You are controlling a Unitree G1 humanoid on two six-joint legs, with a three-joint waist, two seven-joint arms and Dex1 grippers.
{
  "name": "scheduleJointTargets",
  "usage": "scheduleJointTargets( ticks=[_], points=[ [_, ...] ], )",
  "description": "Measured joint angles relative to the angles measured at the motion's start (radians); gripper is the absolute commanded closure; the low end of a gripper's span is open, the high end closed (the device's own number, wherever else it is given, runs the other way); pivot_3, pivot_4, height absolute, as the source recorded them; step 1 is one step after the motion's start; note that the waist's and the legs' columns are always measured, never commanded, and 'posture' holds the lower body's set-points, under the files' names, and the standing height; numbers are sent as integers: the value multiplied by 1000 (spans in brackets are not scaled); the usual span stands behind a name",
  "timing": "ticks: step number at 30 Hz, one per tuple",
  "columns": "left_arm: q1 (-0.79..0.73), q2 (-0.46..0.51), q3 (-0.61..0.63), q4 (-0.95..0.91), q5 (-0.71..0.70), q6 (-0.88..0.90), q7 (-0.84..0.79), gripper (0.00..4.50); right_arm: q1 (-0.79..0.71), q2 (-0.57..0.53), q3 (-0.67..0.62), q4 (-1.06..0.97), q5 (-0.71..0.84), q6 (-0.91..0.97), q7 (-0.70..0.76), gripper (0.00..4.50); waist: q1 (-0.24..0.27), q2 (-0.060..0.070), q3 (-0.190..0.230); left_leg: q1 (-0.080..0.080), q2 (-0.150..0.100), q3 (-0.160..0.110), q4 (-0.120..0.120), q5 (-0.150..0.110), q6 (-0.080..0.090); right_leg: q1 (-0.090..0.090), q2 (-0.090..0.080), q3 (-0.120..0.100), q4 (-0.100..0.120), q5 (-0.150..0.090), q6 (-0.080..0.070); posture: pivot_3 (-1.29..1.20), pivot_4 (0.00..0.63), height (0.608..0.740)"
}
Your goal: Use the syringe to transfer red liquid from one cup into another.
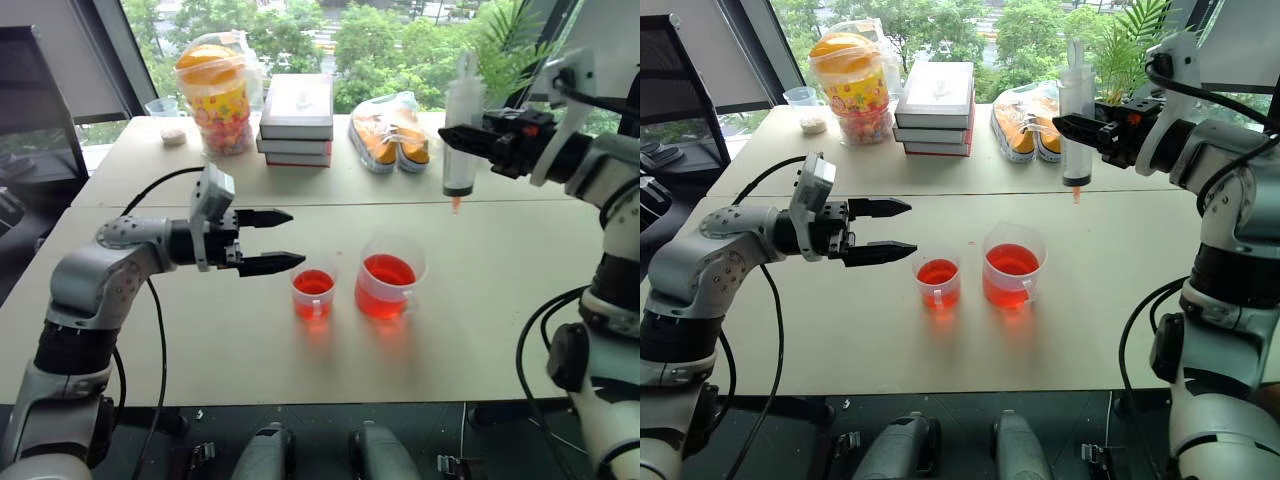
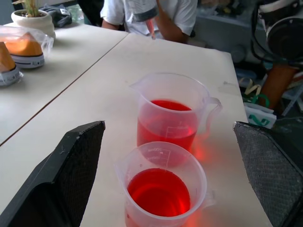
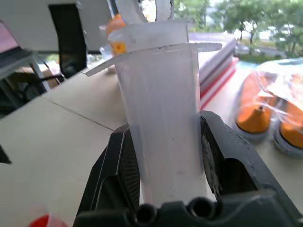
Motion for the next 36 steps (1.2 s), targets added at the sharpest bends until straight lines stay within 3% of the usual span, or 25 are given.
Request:
scheduleJointTargets(
  ticks=[7,16,26,36],
  points=[
    [-131,-59,-50,105,20,0,-60,0,302,210,-33,-281,141,-128,-122,3090,2,-1,0,-1,-2,0,1,0,0,0,-2,-1,0,0,0,0,150,740],
    [-292,-174,-109,248,66,-30,-143,0,624,303,155,-276,48,-513,-154,3090,-7,-1,0,2,0,2,1,0,0,0,3,0,2,0,0,0,150,740],
    [-345,-289,-169,324,120,-79,-208,0,696,291,261,-184,-39,-718,-183,3090,-1,-1,0,3,0,2,1,0,0,2,4,0,2,0,0,0,150,740],
    [-409,-415,-212,409,181,-136,-216,0,716,253,287,-181,-54,-762,-202,3090,-4,-1,0,4,0,2,2,0,0,3,5,0,2,0,0,0,150,740]
  ],
)
